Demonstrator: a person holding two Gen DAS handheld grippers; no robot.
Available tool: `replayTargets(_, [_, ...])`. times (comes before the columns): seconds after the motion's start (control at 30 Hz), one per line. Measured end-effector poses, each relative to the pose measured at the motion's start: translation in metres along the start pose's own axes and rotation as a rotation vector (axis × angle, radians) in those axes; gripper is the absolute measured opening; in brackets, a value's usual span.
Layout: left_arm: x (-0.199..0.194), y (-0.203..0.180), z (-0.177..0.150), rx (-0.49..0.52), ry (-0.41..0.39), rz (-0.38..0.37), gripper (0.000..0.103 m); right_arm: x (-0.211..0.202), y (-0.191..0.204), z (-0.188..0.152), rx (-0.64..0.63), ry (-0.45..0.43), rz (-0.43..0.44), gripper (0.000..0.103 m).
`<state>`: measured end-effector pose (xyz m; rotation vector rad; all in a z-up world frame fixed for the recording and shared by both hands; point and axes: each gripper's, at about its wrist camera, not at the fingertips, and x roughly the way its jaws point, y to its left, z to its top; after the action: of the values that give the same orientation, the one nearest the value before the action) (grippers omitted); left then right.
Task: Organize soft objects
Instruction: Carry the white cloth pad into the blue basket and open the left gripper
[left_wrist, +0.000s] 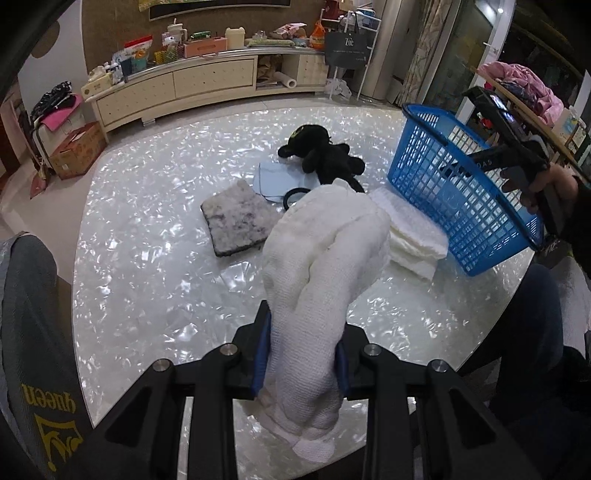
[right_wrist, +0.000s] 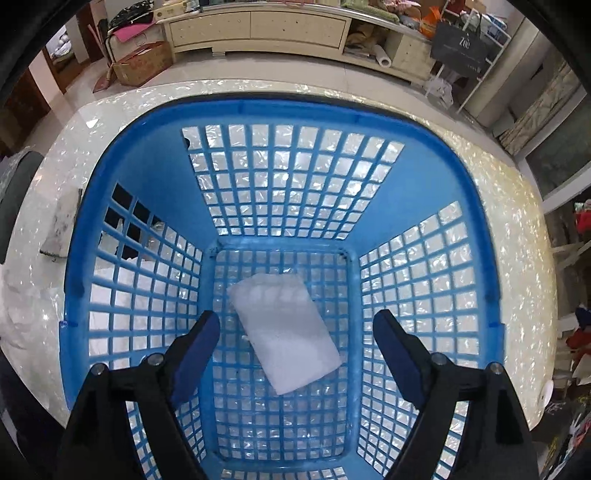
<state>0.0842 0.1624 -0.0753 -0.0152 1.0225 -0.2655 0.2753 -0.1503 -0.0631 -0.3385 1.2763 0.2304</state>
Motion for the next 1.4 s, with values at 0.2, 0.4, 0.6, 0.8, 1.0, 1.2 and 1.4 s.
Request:
replayTargets(0.2, [-0.014, -0.014, 0.002, -0.007, -0.008, 0.007, 0.027, -0.026, -0.012, -0.01, -0.034, -0.08, -0.099, 0.103])
replayTargets(0.4, [-0.024, -0.037, 0.013, 0.024, -0.024, -0.011, 0.027, -0.048, -0.007, -0.024, -0.053, -0.096, -0.061, 0.103])
replayTargets(0.6, [-0.031, -0.069, 0.032, 0.078, -0.042, -0.033, 0.027, -0.062, -0.031, -0.055, -0.051, -0.111, -0.09, 0.103])
replayTargets(0.8, [-0.032, -0.108, 0.056, 0.145, -0.055, -0.063, 0.027, -0.047, -0.061, -0.08, 0.01, -0.079, -0.083, 0.103])
replayTargets(1.0, [-0.027, -0.15, 0.077, 0.212, -0.058, -0.094, 0.027, -0.04, -0.08, -0.112, 0.066, -0.041, -0.079, 0.103])
replayTargets(1.2, [-0.022, -0.182, 0.092, 0.267, -0.057, -0.123, 0.027, -0.033, -0.079, -0.133, 0.105, -0.013, -0.033, 0.103])
replayTargets(1.4, [-0.012, -0.199, 0.098, 0.299, -0.035, -0.15, 0.027, -0.039, -0.065, -0.143, 0.136, -0.024, 0.025, 0.103])
